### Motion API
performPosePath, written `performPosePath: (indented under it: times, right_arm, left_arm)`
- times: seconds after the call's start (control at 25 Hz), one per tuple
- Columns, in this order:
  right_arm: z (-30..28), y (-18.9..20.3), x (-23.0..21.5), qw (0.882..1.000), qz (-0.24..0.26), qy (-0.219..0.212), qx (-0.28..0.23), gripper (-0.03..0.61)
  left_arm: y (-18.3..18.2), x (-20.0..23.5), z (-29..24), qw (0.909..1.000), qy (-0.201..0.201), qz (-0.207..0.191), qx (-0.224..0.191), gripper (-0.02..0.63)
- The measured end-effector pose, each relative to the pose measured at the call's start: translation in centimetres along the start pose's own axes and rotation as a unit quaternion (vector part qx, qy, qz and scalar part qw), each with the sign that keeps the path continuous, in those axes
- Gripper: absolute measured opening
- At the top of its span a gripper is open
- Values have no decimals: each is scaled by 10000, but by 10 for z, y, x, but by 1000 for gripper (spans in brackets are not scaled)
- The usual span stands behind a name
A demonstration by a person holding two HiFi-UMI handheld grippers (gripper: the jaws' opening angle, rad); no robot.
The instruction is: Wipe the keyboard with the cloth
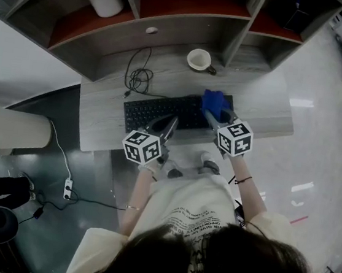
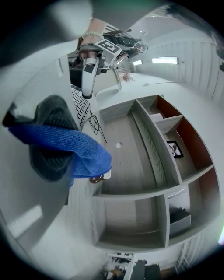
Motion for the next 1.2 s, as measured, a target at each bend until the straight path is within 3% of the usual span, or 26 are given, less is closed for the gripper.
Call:
performPosePath:
  times: [1.2]
  right_arm:
    - [-18,-2,54,9998,-125,-96,-110,58]
  left_arm:
    - [-4,21,58,9998,-149,-86,-84,-12]
Point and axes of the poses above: the fingertips, and each gripper's own axes: z backward along the fingers, x to its left, y out of its underside, the point moved 3 cm from there along z, backward along the fingers, and after that the axes turned 9 degrees about y, right-handed, at the moved point
